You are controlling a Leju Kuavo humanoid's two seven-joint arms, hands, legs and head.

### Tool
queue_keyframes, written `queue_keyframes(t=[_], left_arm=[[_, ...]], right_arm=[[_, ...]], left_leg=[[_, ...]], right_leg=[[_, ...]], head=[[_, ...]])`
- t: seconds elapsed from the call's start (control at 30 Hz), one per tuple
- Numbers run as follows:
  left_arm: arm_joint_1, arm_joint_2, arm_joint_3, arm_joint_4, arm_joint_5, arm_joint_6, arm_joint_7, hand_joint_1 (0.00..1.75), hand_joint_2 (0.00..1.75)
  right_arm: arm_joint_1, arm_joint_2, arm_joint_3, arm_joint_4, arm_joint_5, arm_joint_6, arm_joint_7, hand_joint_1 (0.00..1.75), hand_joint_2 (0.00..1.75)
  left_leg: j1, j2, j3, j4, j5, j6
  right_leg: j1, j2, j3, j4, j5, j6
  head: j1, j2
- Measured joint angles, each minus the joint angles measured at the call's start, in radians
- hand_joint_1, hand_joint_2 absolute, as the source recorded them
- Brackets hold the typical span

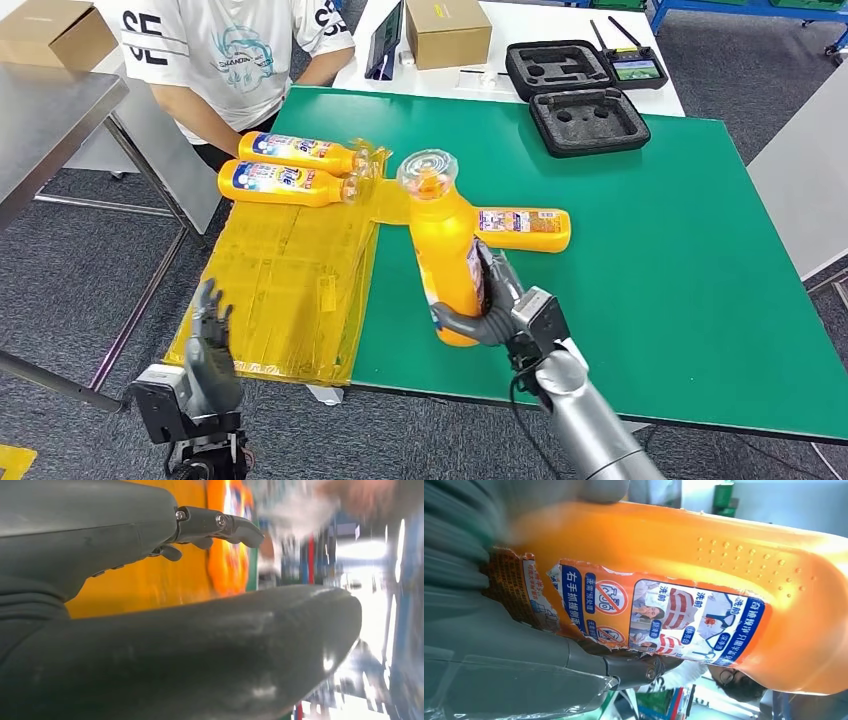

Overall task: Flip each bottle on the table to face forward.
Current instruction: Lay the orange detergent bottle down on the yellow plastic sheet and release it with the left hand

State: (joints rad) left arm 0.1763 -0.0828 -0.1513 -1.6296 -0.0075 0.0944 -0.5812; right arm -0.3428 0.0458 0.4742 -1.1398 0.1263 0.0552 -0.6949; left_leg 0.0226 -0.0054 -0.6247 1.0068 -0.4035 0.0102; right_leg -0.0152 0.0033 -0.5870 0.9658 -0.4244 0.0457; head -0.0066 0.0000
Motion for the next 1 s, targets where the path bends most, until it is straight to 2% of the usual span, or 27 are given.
queue_keyframes(t=[0.17,0.5,0.8,1.0], left_arm=[[-0.055,0.001,-0.059,0.009,0.004,-0.092,0.025,0.0,0.0],[-0.167,0.015,-0.157,0.08,0.051,-0.201,0.033,0.0,0.0],[-0.247,0.024,-0.212,0.152,0.05,-0.222,0.049,0.0,0.0],[-0.263,0.029,-0.217,0.178,0.051,-0.223,0.049,0.0,0.0]], right_arm=[[0.017,0.053,0.018,0.002,-0.004,-0.008,0.0,1.75,1.75],[0.026,0.114,0.087,0.103,0.024,0.076,0.0,1.75,1.75],[0.041,0.145,0.17,0.186,0.096,0.097,0.0,1.75,1.75],[0.041,0.15,0.184,0.21,0.097,0.097,0.0,1.75,1.75]], left_leg=[[0.0,0.0,0.0,0.0,0.0,0.0],[0.0,0.0,0.0,0.0,0.0,0.0],[0.0,0.0,-0.001,0.0,0.0,0.0],[0.0,0.0,-0.001,0.0,0.0,0.0]], right_leg=[[0.0,0.0,0.0,0.0,0.0,0.0],[0.0,0.0,0.0,0.0,0.0,0.0],[0.0,0.0,-0.001,0.0,0.0,0.0],[0.0,0.0,-0.001,0.0,0.0,0.0]], head=[[0.0,0.0],[0.0,0.0],[0.0,0.0],[0.0,0.0]])
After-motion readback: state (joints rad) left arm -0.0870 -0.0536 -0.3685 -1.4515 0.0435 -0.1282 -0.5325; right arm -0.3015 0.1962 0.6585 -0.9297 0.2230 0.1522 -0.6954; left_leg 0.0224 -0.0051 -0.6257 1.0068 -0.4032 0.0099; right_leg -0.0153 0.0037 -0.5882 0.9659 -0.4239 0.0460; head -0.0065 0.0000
